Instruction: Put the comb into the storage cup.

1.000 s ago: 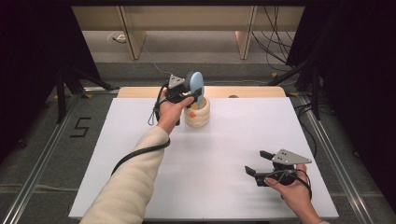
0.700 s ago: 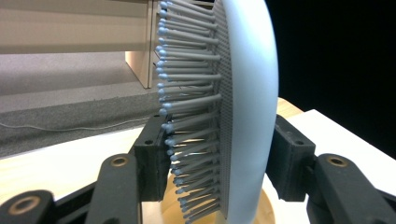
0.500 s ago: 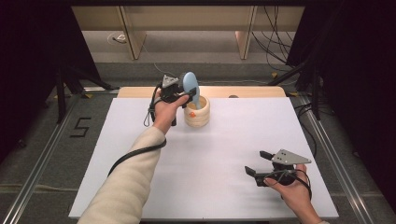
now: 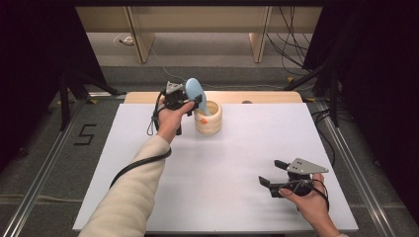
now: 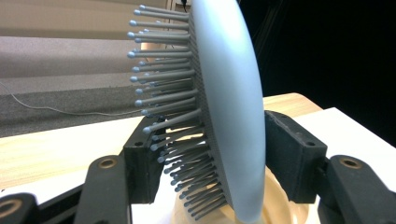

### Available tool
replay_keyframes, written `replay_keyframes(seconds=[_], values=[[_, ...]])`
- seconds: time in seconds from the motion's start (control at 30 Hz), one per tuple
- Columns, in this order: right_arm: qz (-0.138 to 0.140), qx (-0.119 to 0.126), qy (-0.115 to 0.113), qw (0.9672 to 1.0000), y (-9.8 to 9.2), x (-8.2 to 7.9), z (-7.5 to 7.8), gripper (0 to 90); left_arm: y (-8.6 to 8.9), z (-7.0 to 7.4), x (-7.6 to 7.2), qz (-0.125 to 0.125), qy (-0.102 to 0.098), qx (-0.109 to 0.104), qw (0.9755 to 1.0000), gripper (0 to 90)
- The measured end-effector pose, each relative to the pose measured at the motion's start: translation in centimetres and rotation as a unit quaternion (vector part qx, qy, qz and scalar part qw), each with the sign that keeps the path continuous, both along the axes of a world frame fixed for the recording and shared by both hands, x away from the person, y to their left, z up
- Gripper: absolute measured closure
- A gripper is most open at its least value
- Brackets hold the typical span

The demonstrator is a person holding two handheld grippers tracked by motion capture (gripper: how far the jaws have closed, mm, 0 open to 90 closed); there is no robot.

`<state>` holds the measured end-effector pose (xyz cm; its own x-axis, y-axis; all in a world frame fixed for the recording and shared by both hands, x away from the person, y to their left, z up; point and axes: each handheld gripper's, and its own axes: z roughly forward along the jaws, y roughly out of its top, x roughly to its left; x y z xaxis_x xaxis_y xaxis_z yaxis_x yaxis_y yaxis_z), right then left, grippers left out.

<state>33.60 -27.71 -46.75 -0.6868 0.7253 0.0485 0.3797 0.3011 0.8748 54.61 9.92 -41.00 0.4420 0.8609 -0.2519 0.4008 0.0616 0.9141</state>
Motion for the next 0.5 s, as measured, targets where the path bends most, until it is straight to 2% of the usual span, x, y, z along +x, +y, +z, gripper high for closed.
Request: replay_keyframes(seconds=[0.37,0.5], values=[[-0.002,0.002,0.002,1.0000,-0.03,0.02,-0.03,15.5,0.45,-0.54,-0.40,0.002,0.007,-0.007,0.9999,38.7],[-0.005,0.004,0.002,1.0000,-0.12,0.06,-0.04,15.5,0.60,-0.67,-0.44,0.000,0.014,-0.021,0.9997,36.2]])
